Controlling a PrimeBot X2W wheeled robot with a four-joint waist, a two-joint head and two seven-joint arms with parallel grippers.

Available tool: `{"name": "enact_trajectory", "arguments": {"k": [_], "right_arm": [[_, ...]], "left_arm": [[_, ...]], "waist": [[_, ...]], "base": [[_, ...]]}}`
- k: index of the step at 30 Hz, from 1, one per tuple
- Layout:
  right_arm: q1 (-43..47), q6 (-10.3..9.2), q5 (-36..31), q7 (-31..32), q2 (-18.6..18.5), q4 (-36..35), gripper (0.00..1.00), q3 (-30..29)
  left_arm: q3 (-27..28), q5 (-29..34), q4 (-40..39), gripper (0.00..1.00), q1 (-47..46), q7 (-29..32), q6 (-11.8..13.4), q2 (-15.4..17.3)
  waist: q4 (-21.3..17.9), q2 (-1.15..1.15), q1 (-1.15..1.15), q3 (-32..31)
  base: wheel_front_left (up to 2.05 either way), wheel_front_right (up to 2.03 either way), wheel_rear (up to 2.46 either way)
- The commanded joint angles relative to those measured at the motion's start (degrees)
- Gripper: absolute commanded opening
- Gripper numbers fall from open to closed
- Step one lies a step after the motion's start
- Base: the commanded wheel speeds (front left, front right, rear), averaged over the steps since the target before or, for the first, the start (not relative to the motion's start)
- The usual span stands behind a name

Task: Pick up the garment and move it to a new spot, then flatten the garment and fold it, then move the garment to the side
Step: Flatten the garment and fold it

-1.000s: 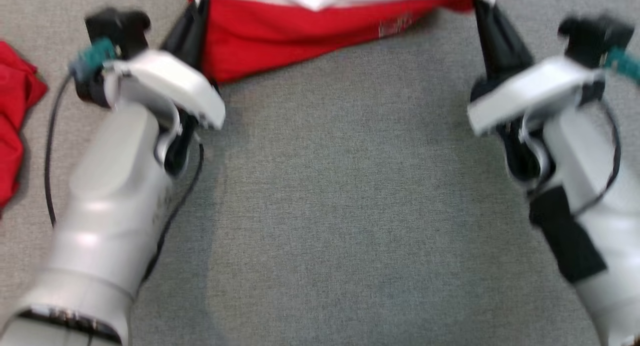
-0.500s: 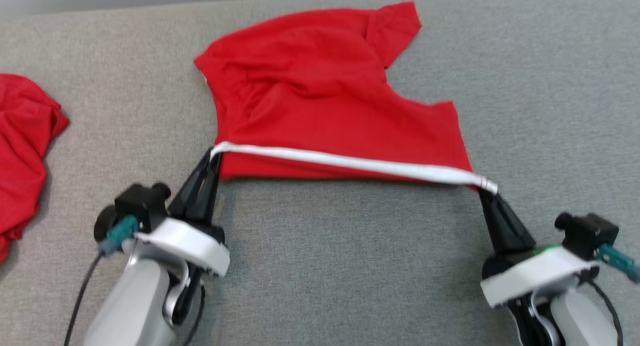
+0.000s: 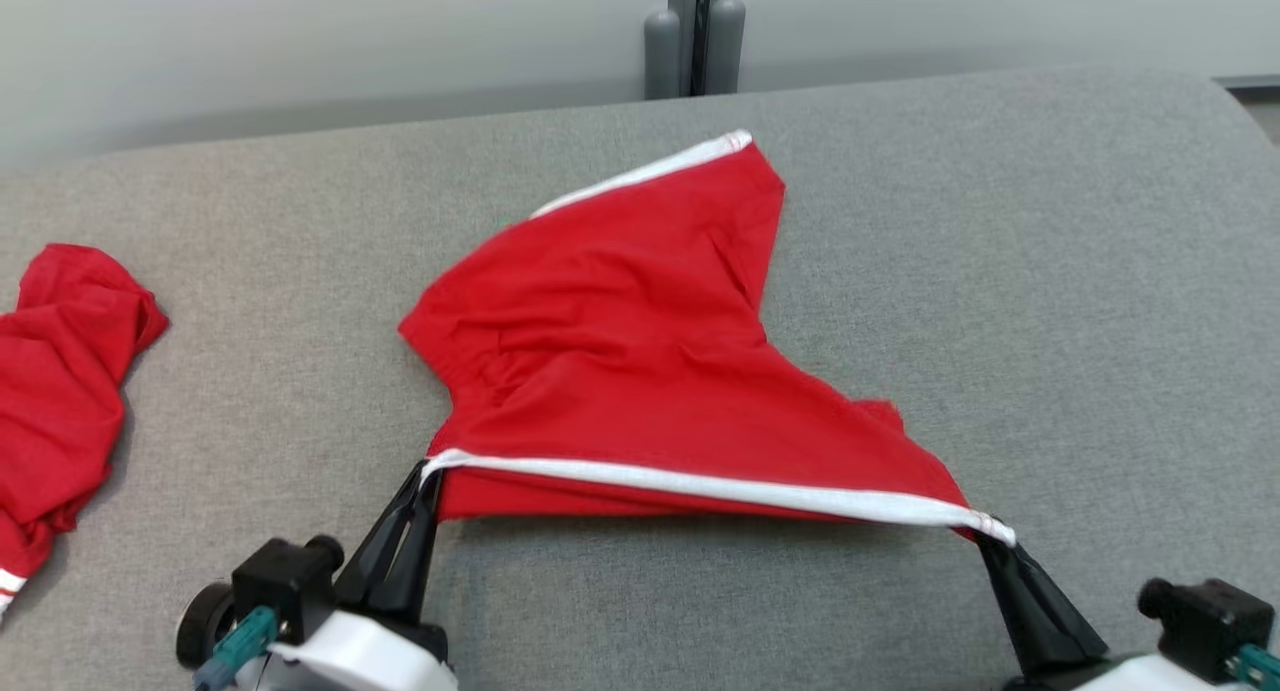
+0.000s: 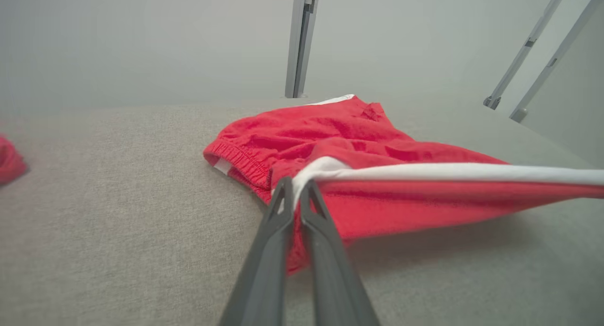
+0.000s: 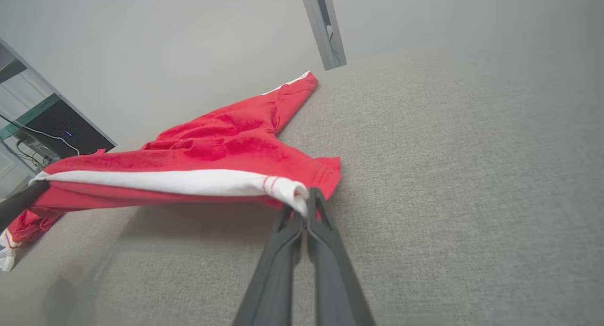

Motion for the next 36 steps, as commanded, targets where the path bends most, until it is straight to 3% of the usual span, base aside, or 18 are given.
{"name": "enact_trajectory", "arguments": {"k": [1, 12, 24, 36], "right_arm": [[2.2, -0.01, -1.2, 1.8, -0.1, -2.1, 0.0, -1.9], [11.6, -0.02, -3.5, 9.8, 2.6, -13.7, 0.0, -7.6], [4.7, -0.01, -4.3, 5.8, 1.6, -9.2, 0.0, -7.1], [-14.9, -0.02, -0.7, -1.6, -5.3, 3.6, 0.0, -2.6]], "left_arm": [[0.6, -0.3, -2.3, 0.0, 1.9, 1.0, 1.2, 1.2], [0.5, -0.5, -16.4, 0.0, 11.5, 7.4, 7.0, 2.5], [-0.7, -1.8, -16.8, 0.0, 8.7, 10.8, 5.5, 3.0], [0.3, -3.9, -10.0, 0.0, -3.7, 10.5, 2.4, 1.5]], "waist": [[-0.1, 0.0, 0.0, -1.3], [0.5, 0.0, 0.0, -4.1], [1.6, 0.0, 0.0, -2.7], [5.2, 0.0, 0.0, 4.8]], "base": [[0.0, 0.0, 0.0], [0.0, 0.0, 0.0], [0.0, 0.0, 0.0], [0.0, 0.0, 0.0]]}}
